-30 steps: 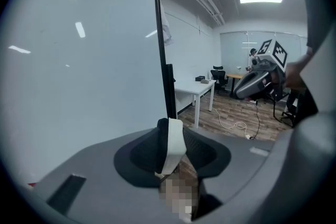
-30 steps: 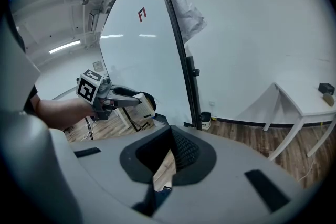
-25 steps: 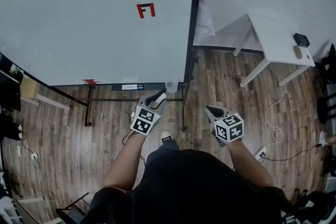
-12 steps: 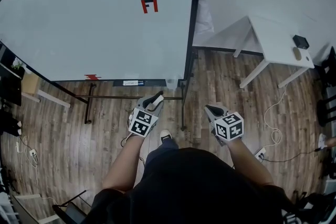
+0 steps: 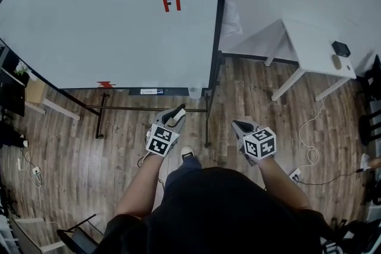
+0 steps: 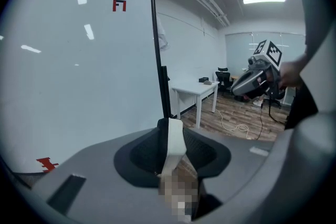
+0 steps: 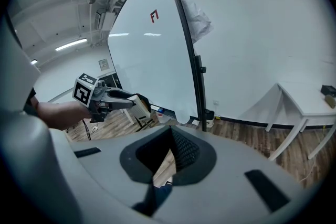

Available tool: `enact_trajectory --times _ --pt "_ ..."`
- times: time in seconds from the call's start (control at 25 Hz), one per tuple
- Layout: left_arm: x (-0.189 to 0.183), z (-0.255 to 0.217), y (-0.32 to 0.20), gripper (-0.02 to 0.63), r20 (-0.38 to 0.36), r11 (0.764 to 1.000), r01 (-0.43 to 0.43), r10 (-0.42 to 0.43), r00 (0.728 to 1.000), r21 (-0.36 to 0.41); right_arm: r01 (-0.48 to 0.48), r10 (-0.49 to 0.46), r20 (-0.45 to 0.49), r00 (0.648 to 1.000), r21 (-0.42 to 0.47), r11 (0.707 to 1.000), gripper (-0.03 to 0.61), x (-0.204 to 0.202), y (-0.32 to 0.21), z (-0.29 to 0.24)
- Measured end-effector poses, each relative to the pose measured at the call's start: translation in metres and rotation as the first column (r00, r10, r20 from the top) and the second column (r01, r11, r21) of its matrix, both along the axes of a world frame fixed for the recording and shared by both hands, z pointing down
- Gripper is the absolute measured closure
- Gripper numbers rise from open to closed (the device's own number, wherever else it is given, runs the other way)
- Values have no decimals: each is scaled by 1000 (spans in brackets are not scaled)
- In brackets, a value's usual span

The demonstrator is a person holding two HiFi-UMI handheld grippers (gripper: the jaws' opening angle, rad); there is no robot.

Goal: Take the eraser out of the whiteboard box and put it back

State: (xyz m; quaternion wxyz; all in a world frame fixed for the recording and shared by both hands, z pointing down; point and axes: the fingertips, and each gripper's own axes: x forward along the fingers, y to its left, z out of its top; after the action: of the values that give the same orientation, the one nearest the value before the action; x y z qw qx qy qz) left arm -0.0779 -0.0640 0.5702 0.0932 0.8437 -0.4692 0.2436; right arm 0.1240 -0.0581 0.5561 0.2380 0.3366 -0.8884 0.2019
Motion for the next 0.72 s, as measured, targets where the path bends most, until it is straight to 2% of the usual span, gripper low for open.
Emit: enact_trajectory --times 0.44,0.6,0.72 --pt "0 -6 -1 469 12 1000 12 -12 1000 -6 -11 11 0 1000 -18 1000 588 10 -3 6" --pt "2 -9 -8 469 -24 1000 4 -4 1000 5 -17 17 6 1000 -20 1000 588 7 -9 7" --pt "1 -8 -13 469 -24 1000 1 0 1000 1 -17 17 0 1000 -19 1000 588 4 -12 9"
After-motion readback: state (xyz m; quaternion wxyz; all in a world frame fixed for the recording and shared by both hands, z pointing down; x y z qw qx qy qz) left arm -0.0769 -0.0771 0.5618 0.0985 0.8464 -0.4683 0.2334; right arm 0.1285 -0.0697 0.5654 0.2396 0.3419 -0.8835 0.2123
